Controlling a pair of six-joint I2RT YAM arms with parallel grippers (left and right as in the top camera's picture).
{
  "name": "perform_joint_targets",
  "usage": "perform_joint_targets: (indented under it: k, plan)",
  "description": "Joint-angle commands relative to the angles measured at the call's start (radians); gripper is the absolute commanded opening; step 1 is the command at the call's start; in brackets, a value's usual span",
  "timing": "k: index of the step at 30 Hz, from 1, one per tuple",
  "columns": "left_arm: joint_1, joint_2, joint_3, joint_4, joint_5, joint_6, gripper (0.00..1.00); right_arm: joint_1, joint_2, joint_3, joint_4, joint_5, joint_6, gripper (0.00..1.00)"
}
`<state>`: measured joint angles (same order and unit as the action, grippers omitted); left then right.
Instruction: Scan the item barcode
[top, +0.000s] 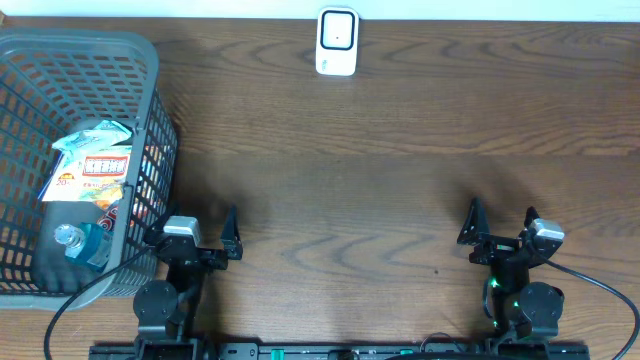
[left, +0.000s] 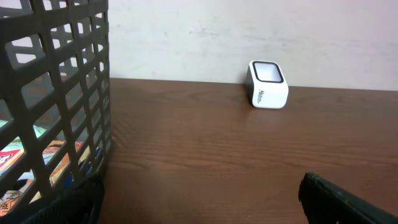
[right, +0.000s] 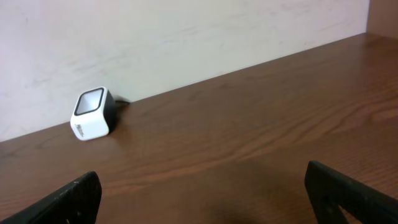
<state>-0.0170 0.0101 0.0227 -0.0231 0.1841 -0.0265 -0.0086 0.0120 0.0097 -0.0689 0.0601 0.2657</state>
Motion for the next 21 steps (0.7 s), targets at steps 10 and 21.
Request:
perform_joint_targets:
  k: [10,21]
  plan:
    - [-0.003,0.0,-0.019,-0.032,0.006,-0.008,1.0,0.015,-0.005,-0.004,0.001,0.009,-0.013,0.99]
    - [-0.003,0.0,-0.019,-0.01,0.006,-0.008,1.0,0.015,-0.005,-0.004,0.001,0.009,-0.013,0.99]
